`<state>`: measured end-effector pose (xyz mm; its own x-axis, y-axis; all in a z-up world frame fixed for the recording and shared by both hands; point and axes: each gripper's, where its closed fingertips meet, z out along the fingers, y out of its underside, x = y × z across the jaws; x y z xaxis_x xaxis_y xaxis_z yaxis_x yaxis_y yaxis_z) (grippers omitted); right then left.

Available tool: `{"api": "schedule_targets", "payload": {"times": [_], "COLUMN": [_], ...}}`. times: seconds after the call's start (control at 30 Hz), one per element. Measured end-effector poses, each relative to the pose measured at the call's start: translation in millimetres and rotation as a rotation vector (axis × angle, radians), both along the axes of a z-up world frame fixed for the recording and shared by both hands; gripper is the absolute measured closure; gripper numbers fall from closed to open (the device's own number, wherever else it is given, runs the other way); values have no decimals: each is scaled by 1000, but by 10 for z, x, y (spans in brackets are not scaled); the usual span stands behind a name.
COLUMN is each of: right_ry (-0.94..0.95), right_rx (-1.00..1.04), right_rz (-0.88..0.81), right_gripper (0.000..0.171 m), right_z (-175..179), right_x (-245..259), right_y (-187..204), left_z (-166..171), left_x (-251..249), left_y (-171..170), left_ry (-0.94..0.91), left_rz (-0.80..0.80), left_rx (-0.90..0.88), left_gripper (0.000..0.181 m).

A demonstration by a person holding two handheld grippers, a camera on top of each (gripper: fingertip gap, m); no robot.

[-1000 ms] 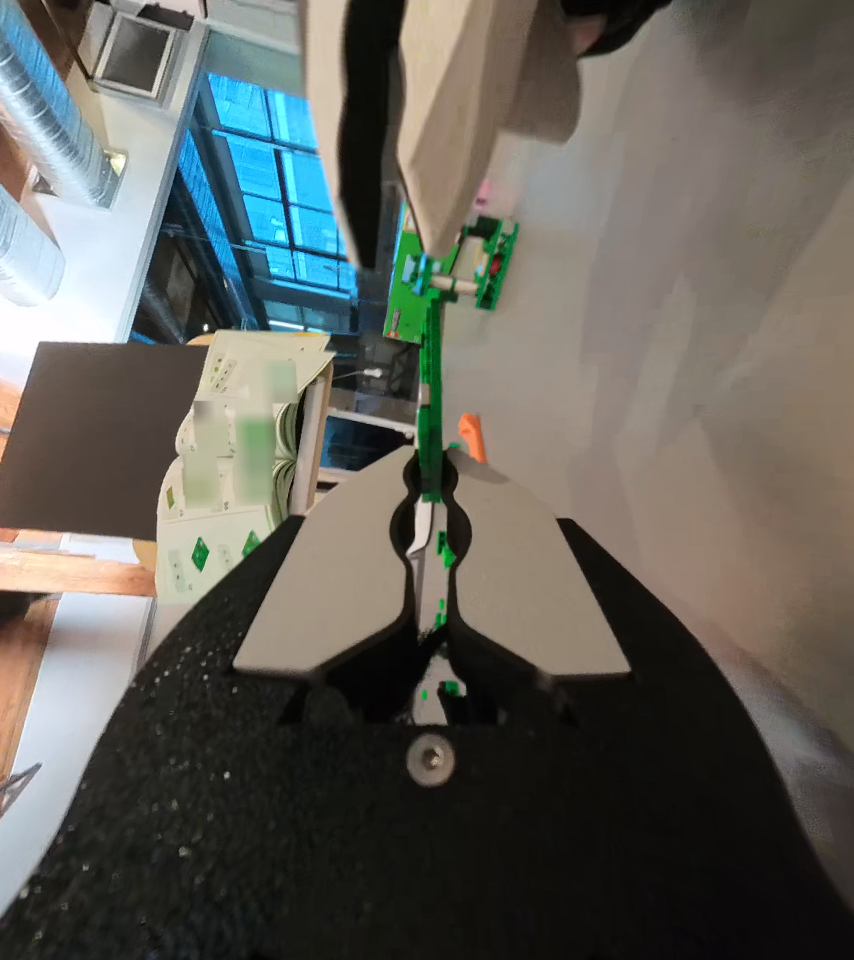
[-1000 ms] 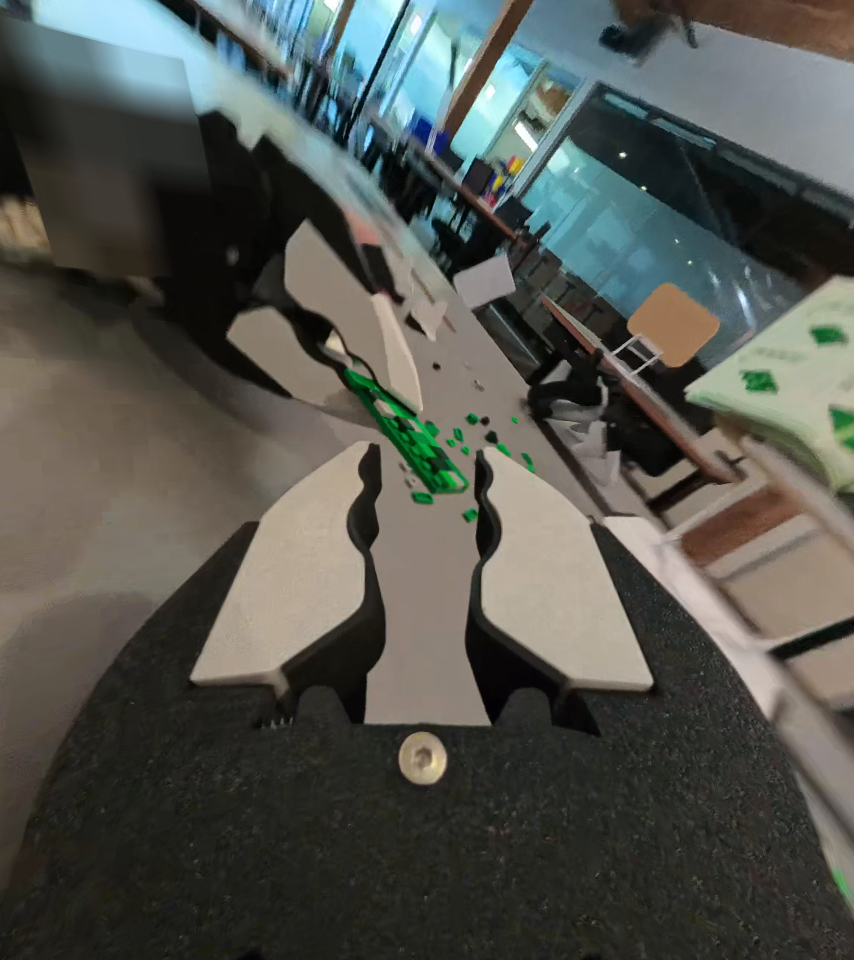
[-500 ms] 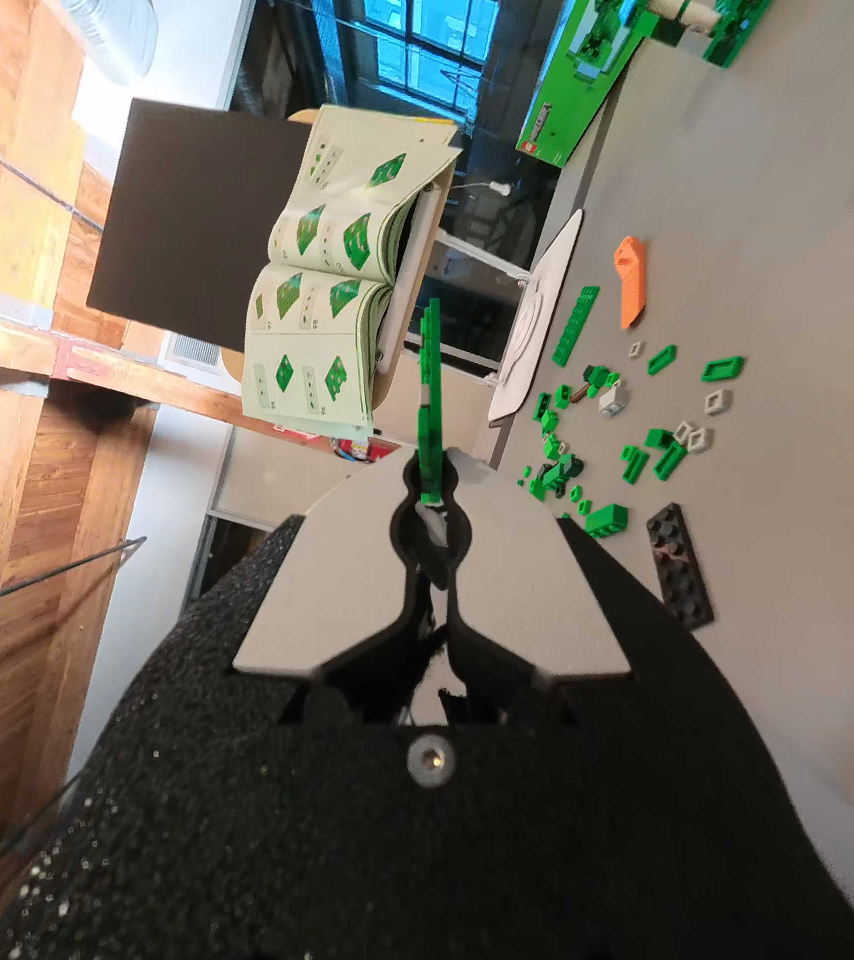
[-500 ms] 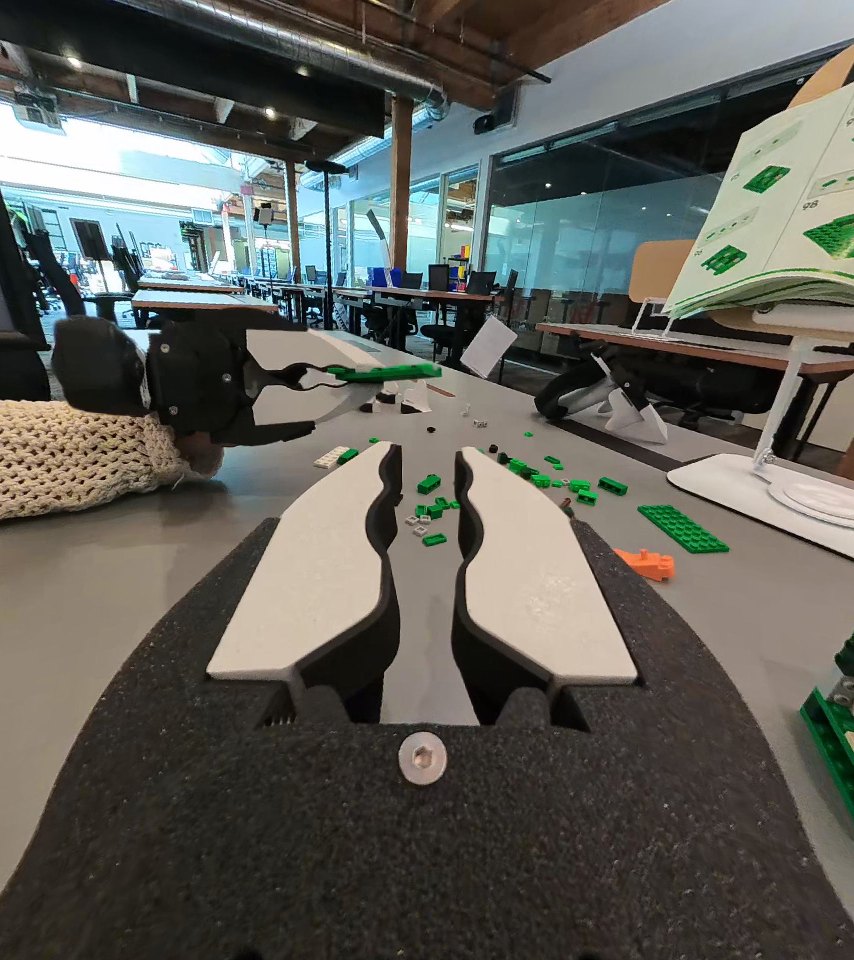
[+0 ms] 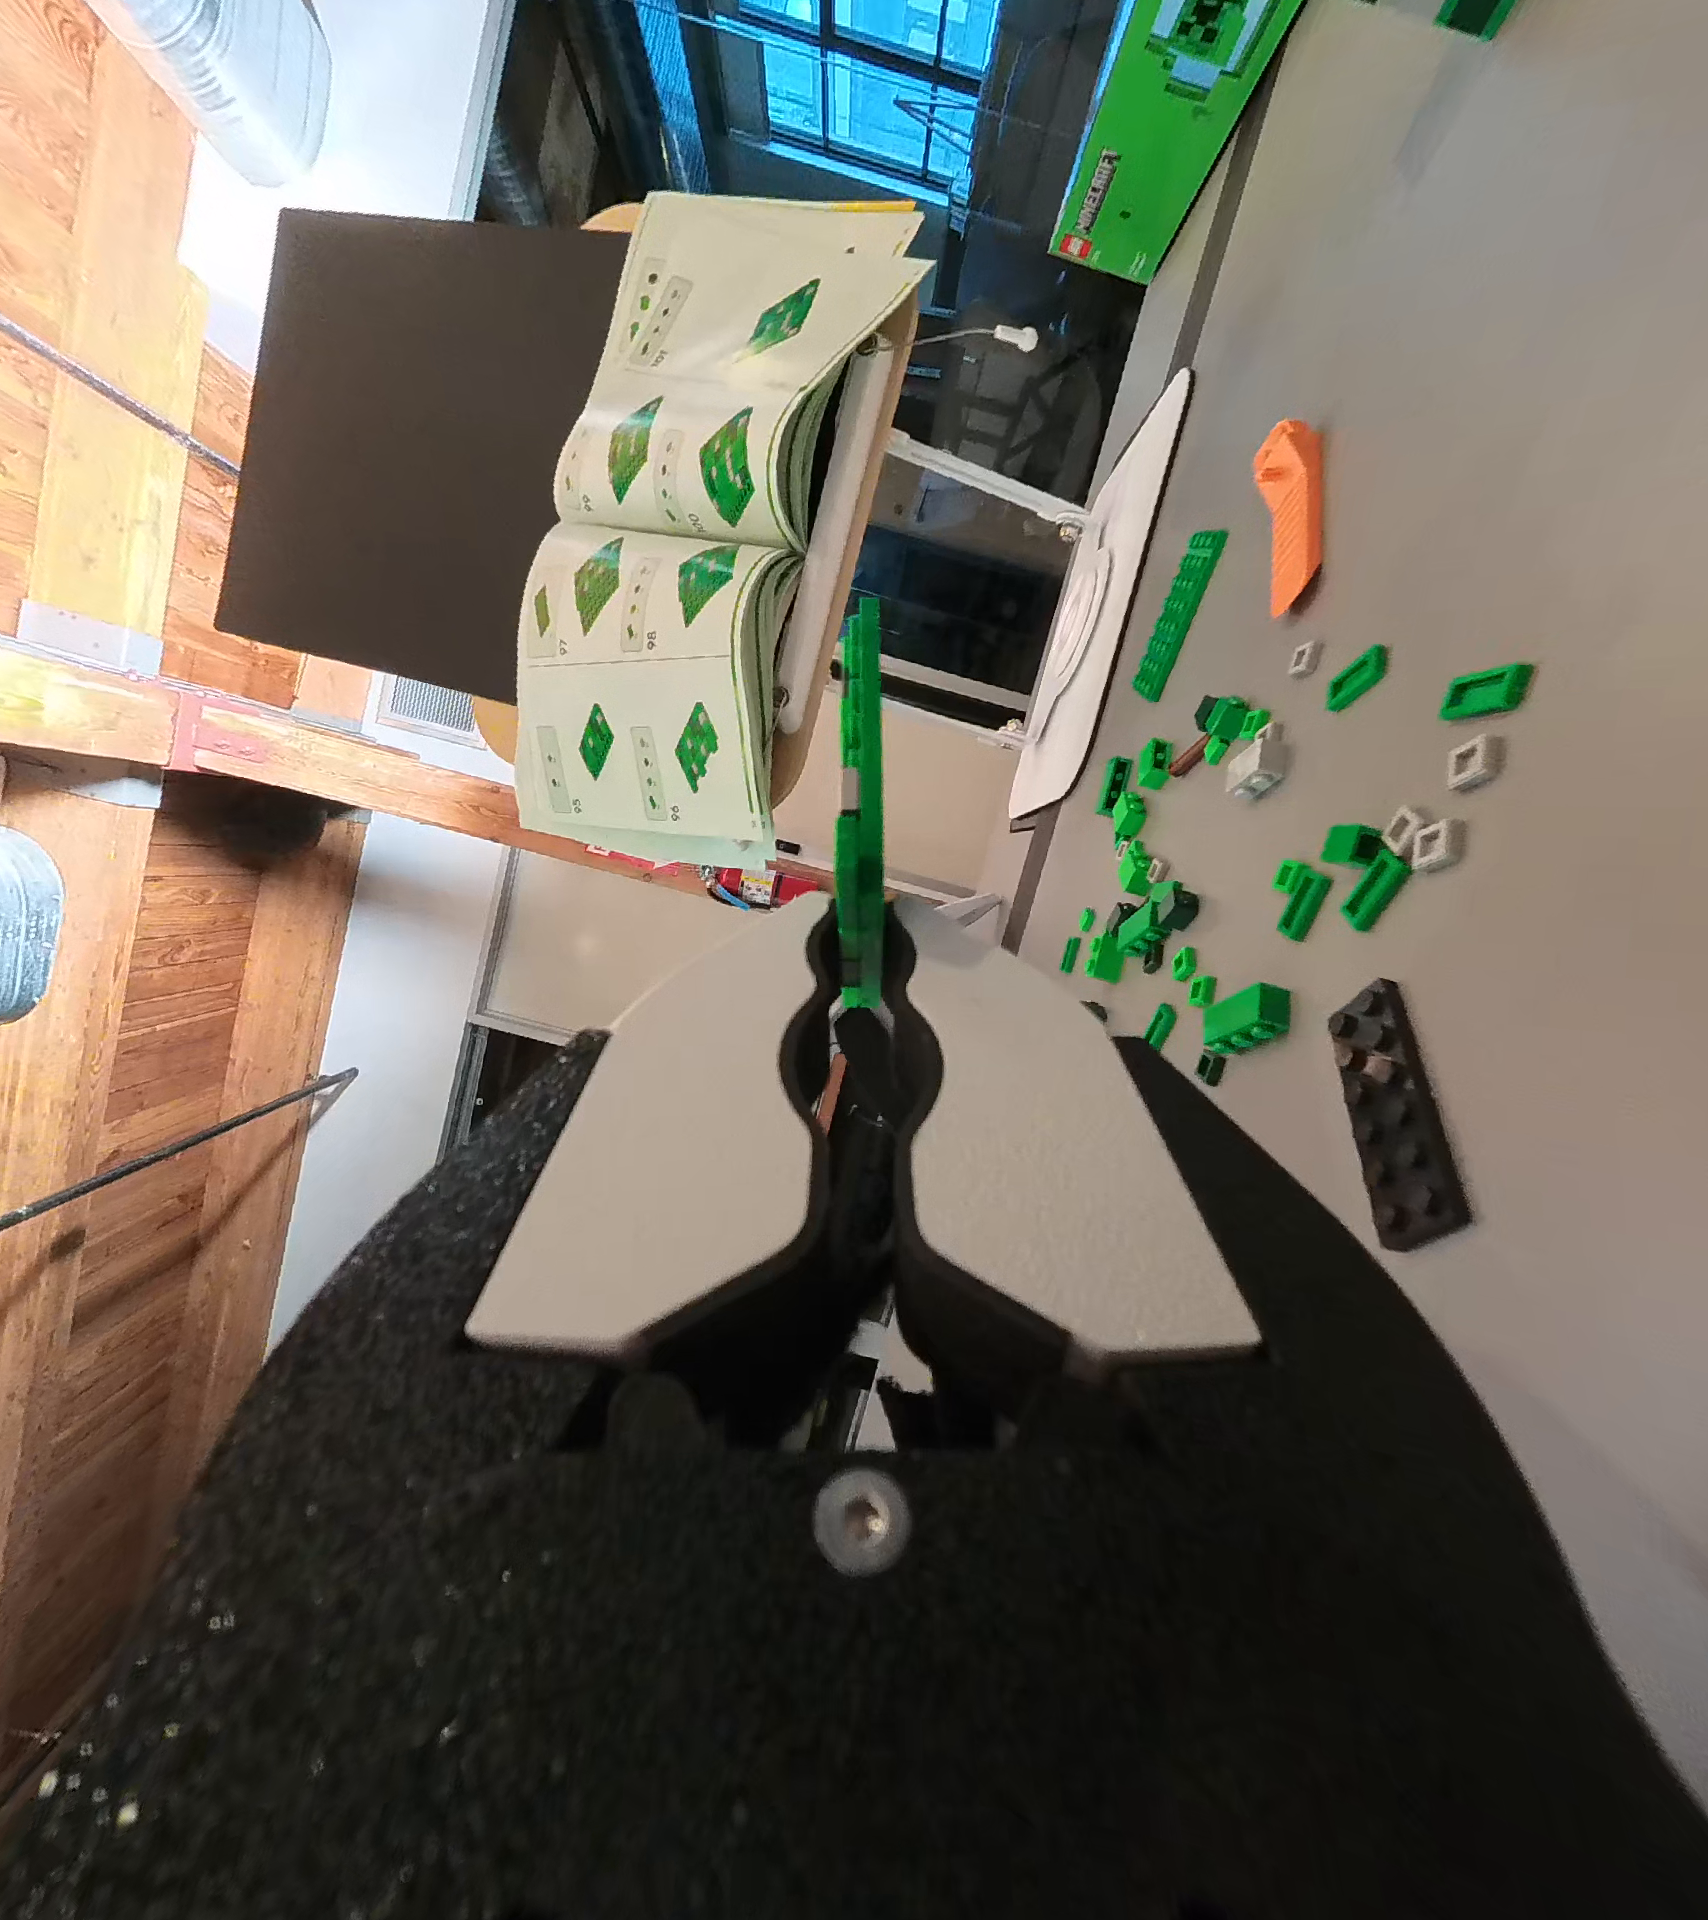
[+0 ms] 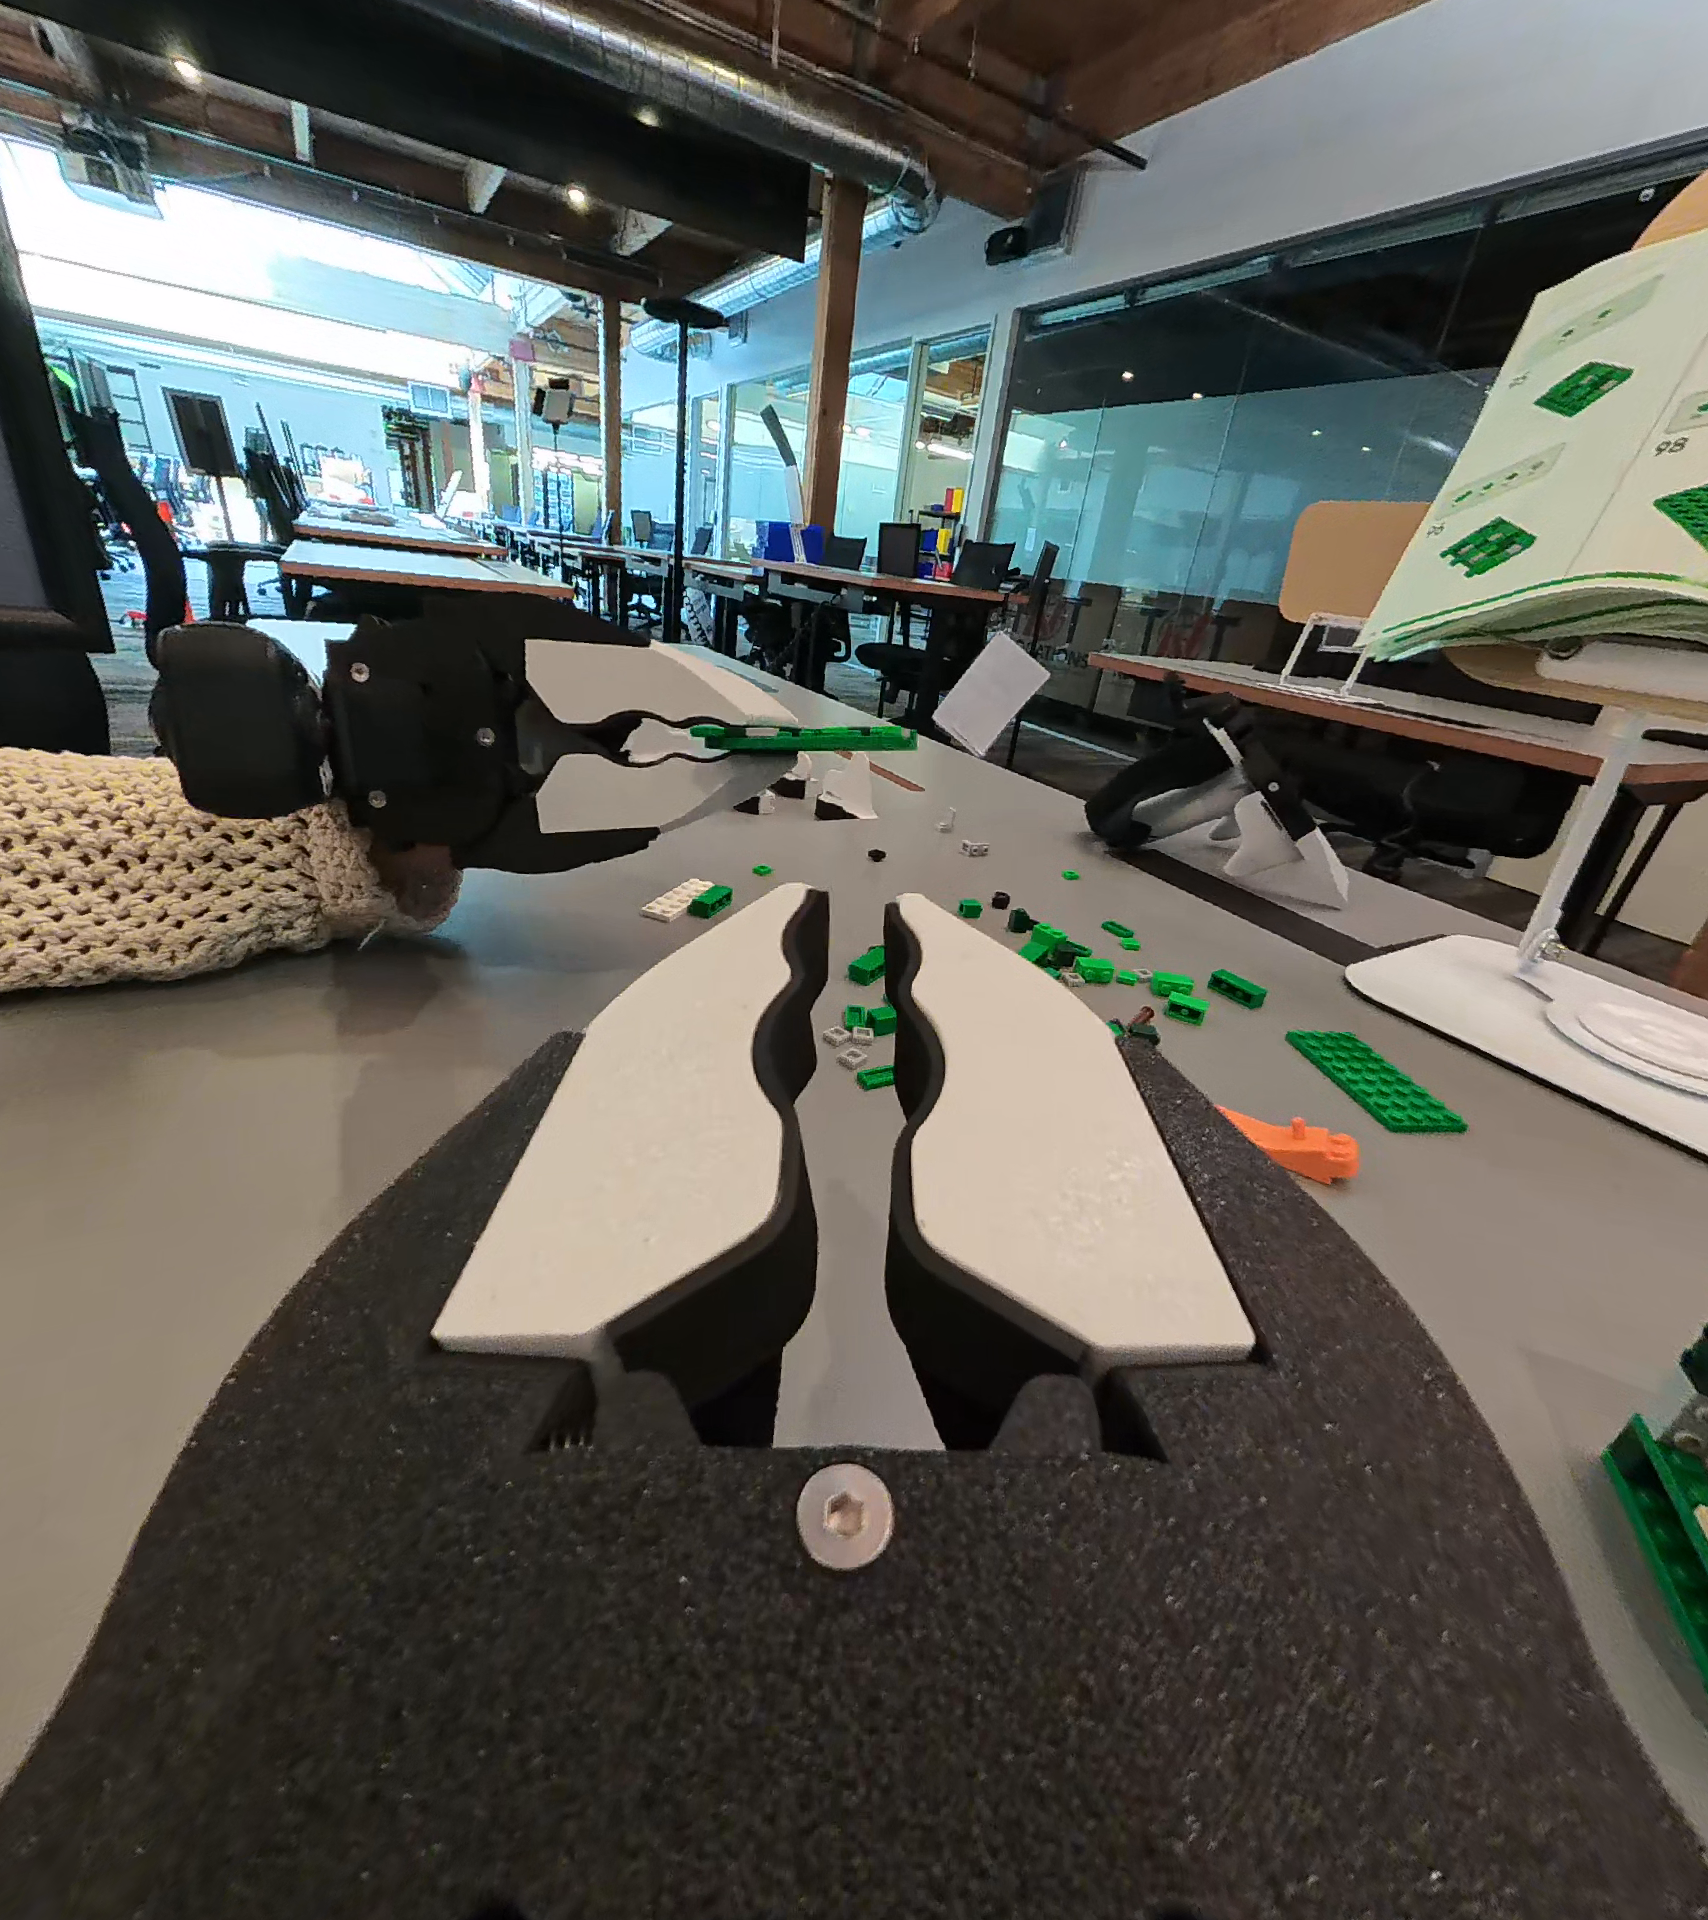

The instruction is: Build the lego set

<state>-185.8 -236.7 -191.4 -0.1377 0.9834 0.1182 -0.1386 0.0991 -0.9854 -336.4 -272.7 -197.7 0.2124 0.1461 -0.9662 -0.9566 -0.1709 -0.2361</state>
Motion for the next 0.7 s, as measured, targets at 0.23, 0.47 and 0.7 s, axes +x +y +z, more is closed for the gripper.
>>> {"api": "schedule_targets", "payload": {"times": [0.23,0.47,0.7], "right_ry": [-2,-5,-7], "right_rx": [8,15,18], "right_rz": [2,6,7], "right_gripper": [163,163,164], "right_z": [-5,-11,-14], "right_x": [-6,-11,-15], "right_y": [-11,-24,-29], "left_z": [24,2,15], "left_x": [63,65,32], "left_y": [-18,-14,-24], "left_ry": [14,23,29], "left_rz": [-24,-28,-16], "left_rx": [14,5,11], "left_gripper": [175,175,175]}}
